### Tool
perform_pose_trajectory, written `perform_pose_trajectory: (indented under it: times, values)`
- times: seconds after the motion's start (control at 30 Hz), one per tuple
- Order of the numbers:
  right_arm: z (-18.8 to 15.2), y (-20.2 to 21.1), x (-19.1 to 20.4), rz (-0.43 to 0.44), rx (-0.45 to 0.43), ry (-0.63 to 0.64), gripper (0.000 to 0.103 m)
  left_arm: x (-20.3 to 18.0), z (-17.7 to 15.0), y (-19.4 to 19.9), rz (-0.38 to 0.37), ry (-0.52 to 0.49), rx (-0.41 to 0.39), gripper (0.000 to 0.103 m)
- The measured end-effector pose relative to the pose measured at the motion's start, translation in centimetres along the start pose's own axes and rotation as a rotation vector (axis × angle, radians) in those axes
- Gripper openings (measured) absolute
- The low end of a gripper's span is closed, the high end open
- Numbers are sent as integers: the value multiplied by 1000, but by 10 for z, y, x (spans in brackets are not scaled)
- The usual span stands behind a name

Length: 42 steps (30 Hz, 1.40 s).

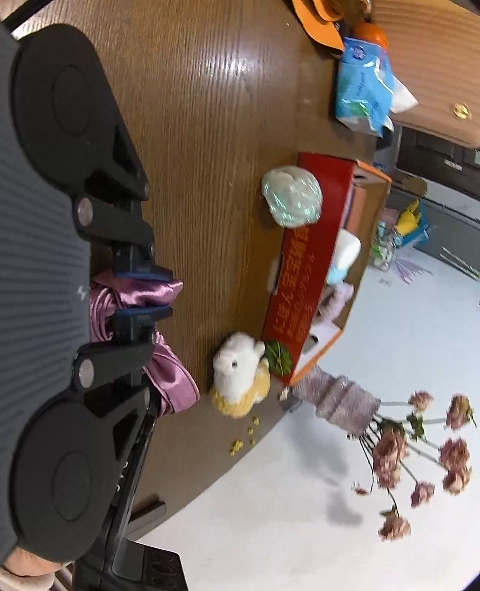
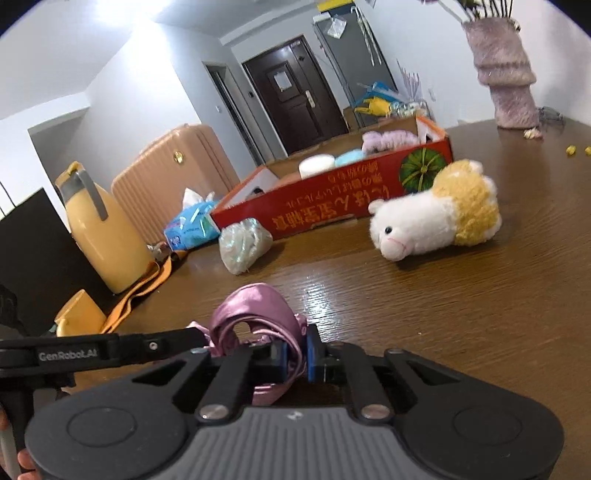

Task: Organize soft objects
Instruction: 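Lift the pink scrunchie with both grippers and carry it over the box, then lower the scrunchie into the box and open both grippers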

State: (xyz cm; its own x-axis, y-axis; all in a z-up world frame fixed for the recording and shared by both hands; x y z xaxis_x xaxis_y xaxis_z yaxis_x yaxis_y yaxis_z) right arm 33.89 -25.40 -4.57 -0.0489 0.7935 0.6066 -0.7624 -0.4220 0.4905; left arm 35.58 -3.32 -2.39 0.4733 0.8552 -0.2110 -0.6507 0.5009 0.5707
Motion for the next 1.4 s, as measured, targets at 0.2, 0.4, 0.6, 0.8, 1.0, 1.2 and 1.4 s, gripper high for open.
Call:
perform_pose_trajectory:
  times: [0.2,0.4,0.6,0.8,1.0,1.2,1.4]
  values:
    - [9,44,-2,37,-75,-47,9,-30,20,20,-40,-72,-66,14]
    - [30,54,-3,52,-118,-35,9,-43,38,11,-20,-115,-88,14]
    - [99,35,7,73,-165,35,9,-37,111,-24,-11,-178,-149,13]
    - [195,-42,-2,48,-133,-5,9,-10,197,-102,67,-205,-145,13]
    - [226,-127,-18,-48,-56,8,9,36,209,-183,117,-112,-30,13]
    - [199,-180,-29,-96,61,33,9,53,185,-209,177,-184,51,13]
    - [191,-191,-12,-127,88,141,15,55,175,-214,248,-242,92,23]
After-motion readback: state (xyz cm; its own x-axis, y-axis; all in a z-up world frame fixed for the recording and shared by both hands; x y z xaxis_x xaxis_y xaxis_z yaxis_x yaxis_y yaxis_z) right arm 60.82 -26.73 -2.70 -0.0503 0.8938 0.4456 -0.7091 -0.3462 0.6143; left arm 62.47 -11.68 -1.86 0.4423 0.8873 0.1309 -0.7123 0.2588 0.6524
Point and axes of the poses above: each gripper's, at about its wrist camera, not at the fingertips, and y roughly against the way its jaws point, x to its left, z to its top, the point moved 4 cm from there along -y, roughly the way its jaws point, and after that the axes turned 14 degrees about -y, right-handed, at the moved point
